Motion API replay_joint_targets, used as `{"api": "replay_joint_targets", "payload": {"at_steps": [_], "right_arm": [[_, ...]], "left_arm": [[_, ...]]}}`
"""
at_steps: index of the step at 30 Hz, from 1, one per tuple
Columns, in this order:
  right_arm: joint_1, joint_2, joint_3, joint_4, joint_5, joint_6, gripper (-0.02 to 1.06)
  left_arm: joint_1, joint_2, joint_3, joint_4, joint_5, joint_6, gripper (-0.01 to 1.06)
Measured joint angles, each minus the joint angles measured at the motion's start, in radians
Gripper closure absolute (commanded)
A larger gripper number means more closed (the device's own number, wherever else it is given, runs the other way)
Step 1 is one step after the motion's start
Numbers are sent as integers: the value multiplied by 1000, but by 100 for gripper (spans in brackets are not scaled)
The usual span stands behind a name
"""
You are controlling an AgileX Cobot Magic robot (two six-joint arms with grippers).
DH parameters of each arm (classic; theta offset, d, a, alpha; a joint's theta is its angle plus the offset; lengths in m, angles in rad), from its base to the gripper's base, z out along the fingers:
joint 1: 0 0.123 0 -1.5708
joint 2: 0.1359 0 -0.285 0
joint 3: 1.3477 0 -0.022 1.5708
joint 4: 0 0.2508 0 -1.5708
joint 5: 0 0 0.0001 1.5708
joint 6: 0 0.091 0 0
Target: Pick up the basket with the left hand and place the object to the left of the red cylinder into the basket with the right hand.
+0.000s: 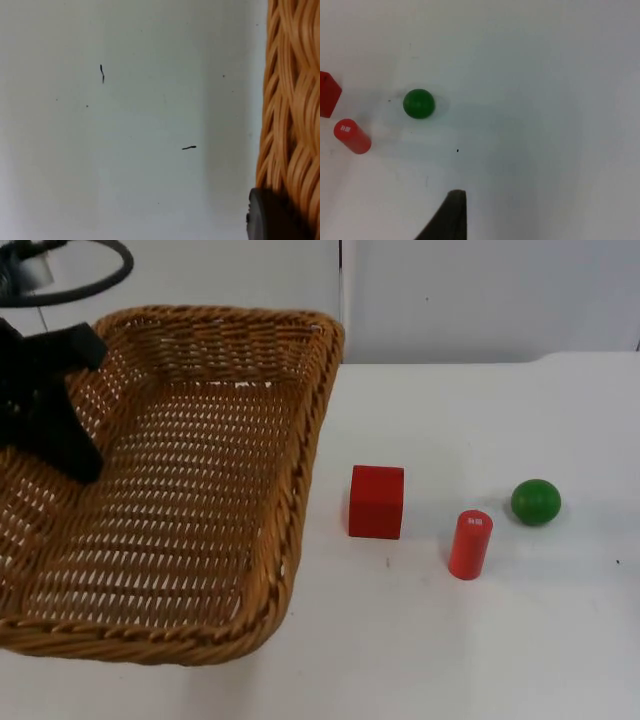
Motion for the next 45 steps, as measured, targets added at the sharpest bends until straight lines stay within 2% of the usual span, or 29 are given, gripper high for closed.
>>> {"api": "replay_joint_targets", "payload": {"at_steps": [11,35,45], "right_arm": [[0,0,0,0,8,0,-1],[0,0,0,4,10,0,-1],[0,0,0,4,-59,0,-1]], "left_arm": [[0,-70,92,3,7,-19,105],[0,-70,96,3,-26,-19,105],[0,-70,96,3,-26,-19,105]]}}
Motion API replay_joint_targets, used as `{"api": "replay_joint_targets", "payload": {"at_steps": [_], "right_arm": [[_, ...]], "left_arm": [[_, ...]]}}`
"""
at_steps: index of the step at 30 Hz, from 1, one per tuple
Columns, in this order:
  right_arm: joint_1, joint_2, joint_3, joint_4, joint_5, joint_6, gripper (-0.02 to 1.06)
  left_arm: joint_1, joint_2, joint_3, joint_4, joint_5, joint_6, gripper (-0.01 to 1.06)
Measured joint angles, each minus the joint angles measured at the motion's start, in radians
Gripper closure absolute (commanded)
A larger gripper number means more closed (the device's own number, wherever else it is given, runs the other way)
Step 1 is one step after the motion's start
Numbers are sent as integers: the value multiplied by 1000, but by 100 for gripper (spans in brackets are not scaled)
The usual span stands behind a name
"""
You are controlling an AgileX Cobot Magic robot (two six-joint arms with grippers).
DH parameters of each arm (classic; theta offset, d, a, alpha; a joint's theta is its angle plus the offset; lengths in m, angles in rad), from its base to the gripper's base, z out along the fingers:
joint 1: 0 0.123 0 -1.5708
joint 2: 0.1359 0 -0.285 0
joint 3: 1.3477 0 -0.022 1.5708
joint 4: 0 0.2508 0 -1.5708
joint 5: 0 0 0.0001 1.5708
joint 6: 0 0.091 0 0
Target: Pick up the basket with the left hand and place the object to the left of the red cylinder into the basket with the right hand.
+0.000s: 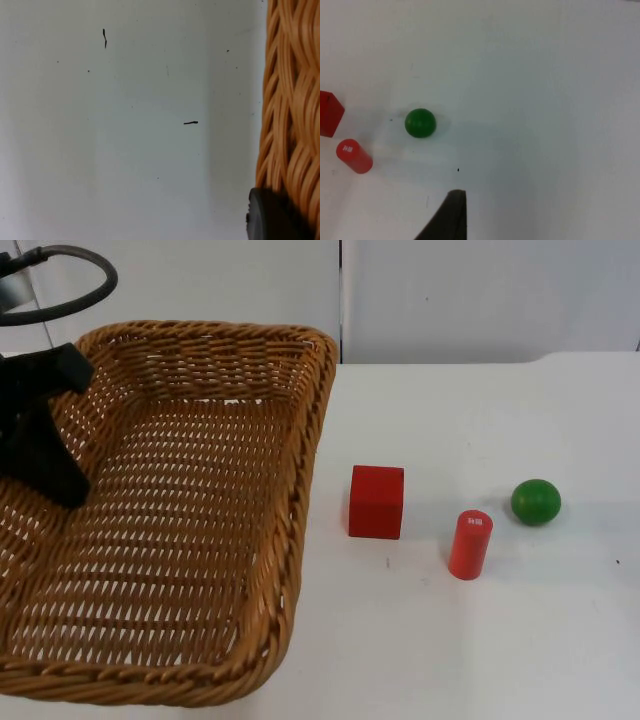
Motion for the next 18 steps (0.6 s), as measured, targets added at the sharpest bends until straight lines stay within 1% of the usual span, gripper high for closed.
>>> {"api": "replay_joint_targets", "payload": {"at_steps": [3,6,10,11,15,17,18], "right_arm": [[0,0,-5,0,-20,0,-1],[0,13,-28,0,-20,0,-1],[0,76,-104,0,-20,0,-1],[0,76,-104,0,-20,0,-1],[0,185,-196,0,-20,-2,-1],[0,253,-245,3,-19,-20,-1],[0,253,-245,3,-19,-20,-1]], "left_arm": [[0,0,0,0,0,0,105],[0,0,0,0,0,0,105],[0,0,0,0,0,0,105],[0,0,0,0,0,0,105],[0,0,0,0,0,0,105],[0,0,0,0,-2,0,105],[0,0,0,0,-2,0,105]]}}
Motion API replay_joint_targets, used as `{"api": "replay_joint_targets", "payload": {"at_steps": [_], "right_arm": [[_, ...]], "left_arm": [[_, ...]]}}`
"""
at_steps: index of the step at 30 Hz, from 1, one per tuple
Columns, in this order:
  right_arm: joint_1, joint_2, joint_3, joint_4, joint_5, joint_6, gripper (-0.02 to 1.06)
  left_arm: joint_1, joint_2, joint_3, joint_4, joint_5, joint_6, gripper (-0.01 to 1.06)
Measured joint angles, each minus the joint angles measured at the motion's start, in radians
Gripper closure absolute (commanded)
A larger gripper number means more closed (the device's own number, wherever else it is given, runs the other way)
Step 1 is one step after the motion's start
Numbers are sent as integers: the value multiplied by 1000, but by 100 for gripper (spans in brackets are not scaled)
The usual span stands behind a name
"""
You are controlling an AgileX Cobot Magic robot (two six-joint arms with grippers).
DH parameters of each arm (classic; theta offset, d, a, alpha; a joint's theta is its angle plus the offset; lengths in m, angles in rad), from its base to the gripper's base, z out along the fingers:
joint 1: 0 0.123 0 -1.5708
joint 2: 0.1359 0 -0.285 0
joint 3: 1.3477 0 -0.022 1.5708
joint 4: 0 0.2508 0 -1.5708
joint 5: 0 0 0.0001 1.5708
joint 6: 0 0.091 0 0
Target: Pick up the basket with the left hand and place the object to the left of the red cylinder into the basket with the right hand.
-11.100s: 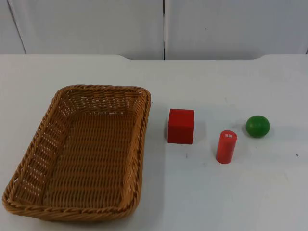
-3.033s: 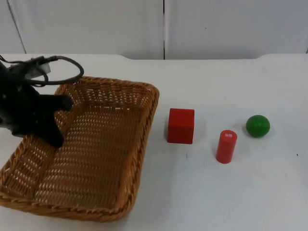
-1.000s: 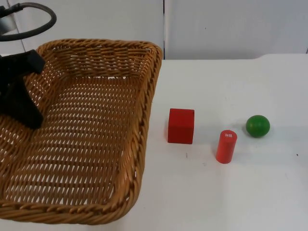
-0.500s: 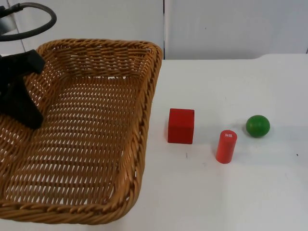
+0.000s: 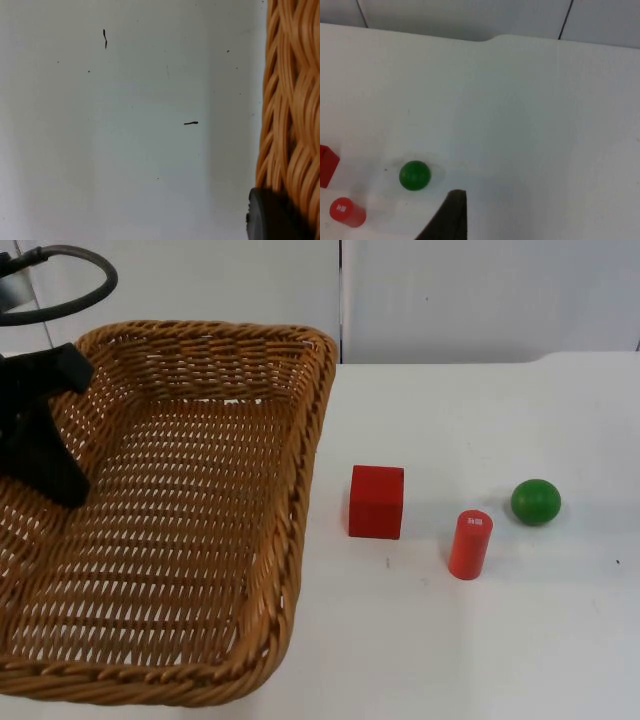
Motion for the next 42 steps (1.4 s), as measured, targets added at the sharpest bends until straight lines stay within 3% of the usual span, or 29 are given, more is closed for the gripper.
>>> {"api": "replay_joint_targets", "payload": {"at_steps": [8,17,24,26,27,30,31,35,42], "right_arm": [[23,275,-176,65,61,-126,-1],[175,520,-325,68,84,-259,-1],[291,719,-389,87,45,-448,-1],[307,767,-393,133,22,-554,-1],[307,767,-393,133,22,-554,-1],[310,829,-393,265,-4,-724,-1],[310,829,-393,265,-4,-724,-1],[310,906,-393,400,-41,-937,-1],[310,978,-393,513,-61,-1074,-1]], "left_arm": [[0,0,0,0,-5,0,105],[0,0,0,0,-5,0,105],[0,0,0,0,-10,0,105],[0,0,0,0,-10,0,105],[0,0,0,0,-10,0,105],[0,0,0,0,-10,0,105],[0,0,0,0,-10,0,105],[0,0,0,0,-12,0,105],[0,0,0,0,-12,0,105]]}}
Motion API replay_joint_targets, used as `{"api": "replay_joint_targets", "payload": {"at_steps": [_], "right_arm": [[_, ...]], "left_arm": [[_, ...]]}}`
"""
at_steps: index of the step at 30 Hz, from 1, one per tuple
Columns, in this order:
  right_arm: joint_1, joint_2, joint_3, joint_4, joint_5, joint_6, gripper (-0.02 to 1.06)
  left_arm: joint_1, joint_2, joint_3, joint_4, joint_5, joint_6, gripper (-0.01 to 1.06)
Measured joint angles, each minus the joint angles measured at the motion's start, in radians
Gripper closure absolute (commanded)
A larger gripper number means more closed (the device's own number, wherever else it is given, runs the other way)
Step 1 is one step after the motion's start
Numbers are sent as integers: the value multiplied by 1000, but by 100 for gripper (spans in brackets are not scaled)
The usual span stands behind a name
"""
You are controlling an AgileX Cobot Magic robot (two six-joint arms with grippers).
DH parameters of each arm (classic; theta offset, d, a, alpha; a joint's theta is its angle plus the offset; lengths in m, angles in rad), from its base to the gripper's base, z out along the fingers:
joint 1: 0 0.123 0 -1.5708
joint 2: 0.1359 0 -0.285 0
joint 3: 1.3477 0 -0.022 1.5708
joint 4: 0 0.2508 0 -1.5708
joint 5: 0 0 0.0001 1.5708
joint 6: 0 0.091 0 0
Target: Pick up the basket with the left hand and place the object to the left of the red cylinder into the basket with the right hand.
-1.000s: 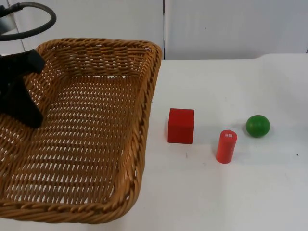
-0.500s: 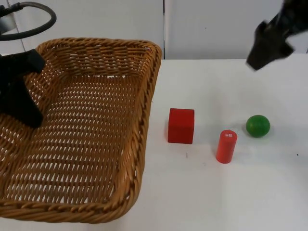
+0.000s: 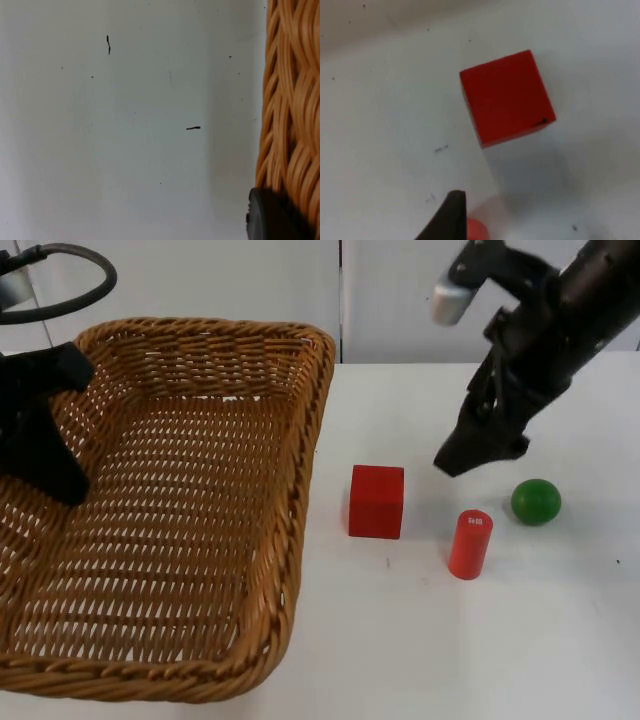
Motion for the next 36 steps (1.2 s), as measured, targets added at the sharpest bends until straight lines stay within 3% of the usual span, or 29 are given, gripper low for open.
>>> {"api": "replay_joint_targets", "payload": {"at_steps": [8,23,36], "right_arm": [[16,109,-42,124,-7,-161,-1],[61,295,-237,150,2,-226,0],[69,347,-256,175,11,-308,1]], "left_arm": [[0,0,0,0,-2,0,105],[0,0,0,0,-6,0,105],[0,0,0,-4,-6,0,105]]}}
